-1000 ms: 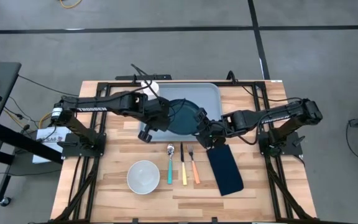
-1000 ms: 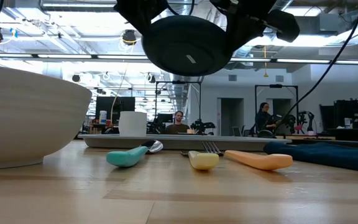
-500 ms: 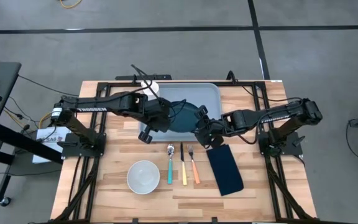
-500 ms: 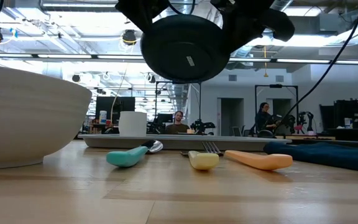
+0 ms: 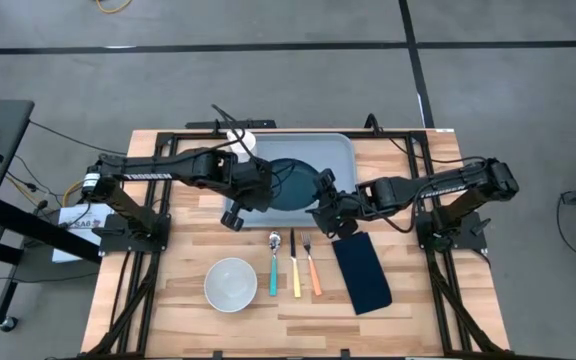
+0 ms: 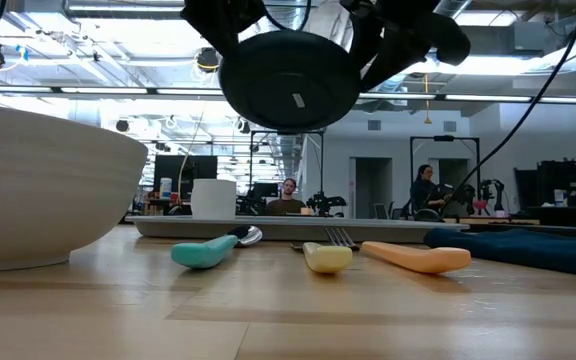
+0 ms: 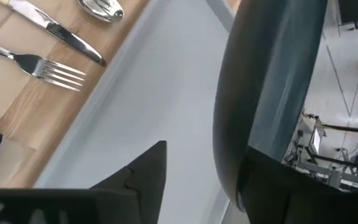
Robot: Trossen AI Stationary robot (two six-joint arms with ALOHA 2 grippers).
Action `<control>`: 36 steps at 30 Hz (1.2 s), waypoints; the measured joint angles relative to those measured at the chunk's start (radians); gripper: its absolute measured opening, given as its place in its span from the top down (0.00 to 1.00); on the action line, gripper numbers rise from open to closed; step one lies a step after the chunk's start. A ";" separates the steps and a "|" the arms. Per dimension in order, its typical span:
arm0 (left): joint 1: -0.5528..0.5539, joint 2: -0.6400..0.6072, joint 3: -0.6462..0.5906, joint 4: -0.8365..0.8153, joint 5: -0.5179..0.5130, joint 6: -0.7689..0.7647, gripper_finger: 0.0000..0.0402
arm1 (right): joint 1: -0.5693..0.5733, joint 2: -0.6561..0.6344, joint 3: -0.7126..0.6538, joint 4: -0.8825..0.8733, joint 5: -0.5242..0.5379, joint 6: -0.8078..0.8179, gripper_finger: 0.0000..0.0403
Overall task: Set up tray
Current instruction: Put the black plate on the gray tray below the white mug
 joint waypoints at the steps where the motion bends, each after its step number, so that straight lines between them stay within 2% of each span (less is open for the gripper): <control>1: 0.000 0.000 -0.008 0.001 -0.001 -0.001 1.00 | 0.000 0.000 0.000 -0.001 0.000 0.005 0.56; 4: 0.001 0.000 -0.047 0.009 -0.018 -0.011 1.00 | 0.000 -0.006 0.000 -0.010 0.001 0.019 0.53; 10: 0.018 -0.002 -0.157 0.027 -0.132 -0.040 0.99 | 0.001 -0.038 -0.001 -0.042 -0.004 0.059 0.49; 12: 0.030 -0.001 -0.190 0.034 -0.130 -0.034 0.99 | 0.000 -0.053 -0.001 -0.065 -0.003 0.083 0.49; 20: 0.059 -0.002 -0.295 0.141 -0.161 0.127 1.00 | 0.000 -0.138 -0.001 -0.123 -0.003 0.180 0.53; 27: 0.142 -0.002 -0.374 0.132 -0.148 0.236 1.00 | 0.000 -0.205 -0.001 -0.193 -0.010 0.266 0.55; 31: 0.180 -0.002 -0.379 0.150 -0.056 0.267 1.00 | 0.000 -0.225 -0.001 -0.244 -0.016 0.326 0.55; 36: 0.177 -0.002 -0.379 0.207 0.019 0.298 1.00 | 0.000 -0.231 -0.001 -0.309 -0.042 0.402 0.55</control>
